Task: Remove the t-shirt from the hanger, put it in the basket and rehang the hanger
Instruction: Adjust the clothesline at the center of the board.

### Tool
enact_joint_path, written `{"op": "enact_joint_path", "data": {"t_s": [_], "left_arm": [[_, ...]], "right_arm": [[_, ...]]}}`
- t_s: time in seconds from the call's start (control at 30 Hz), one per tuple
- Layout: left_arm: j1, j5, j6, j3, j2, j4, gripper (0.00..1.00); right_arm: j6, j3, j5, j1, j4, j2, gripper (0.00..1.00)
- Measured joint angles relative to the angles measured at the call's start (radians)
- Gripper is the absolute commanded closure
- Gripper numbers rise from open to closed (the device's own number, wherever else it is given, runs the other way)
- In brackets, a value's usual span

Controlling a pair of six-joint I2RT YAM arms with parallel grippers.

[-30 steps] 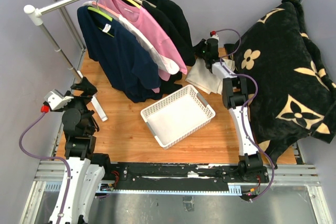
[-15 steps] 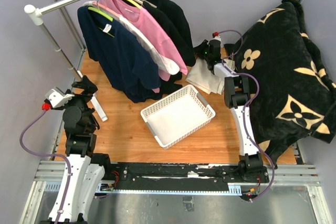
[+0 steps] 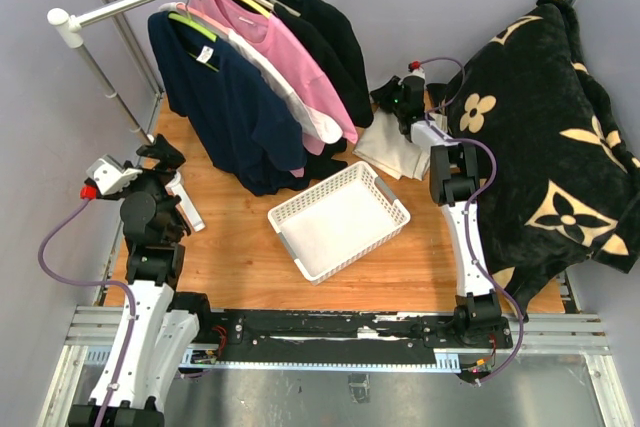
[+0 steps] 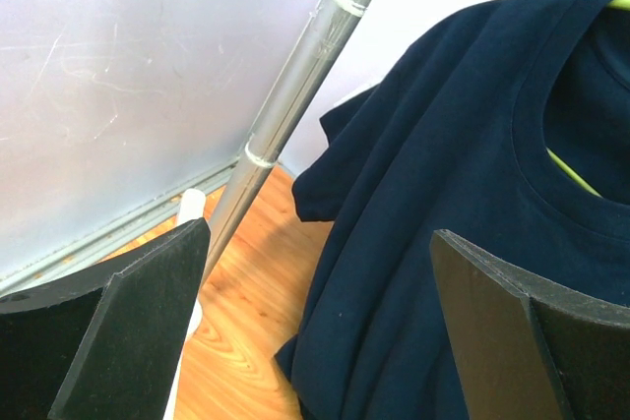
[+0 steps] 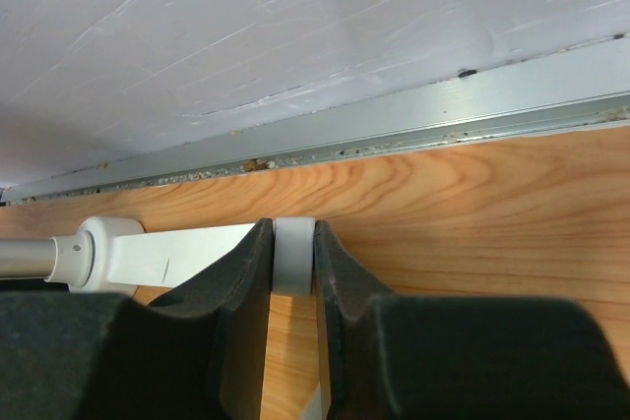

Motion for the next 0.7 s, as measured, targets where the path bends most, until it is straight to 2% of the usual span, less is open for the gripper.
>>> {"op": "enact_joint_path", "data": {"t_s": [0.47,0.7], "left_arm": [[0.000,-0.028,0.075,0.013,0.079,0.126,0.00],[0.000,-0.051,0.145,0.053,0.174,0.196,0.00]], "right_arm": [[0.000,-0.014,-0.018,-0.018,0.006,-0.008,0.99],[0.001,-0.013,-0.032,-0.023,0.003,-0.008,0.99]]}}
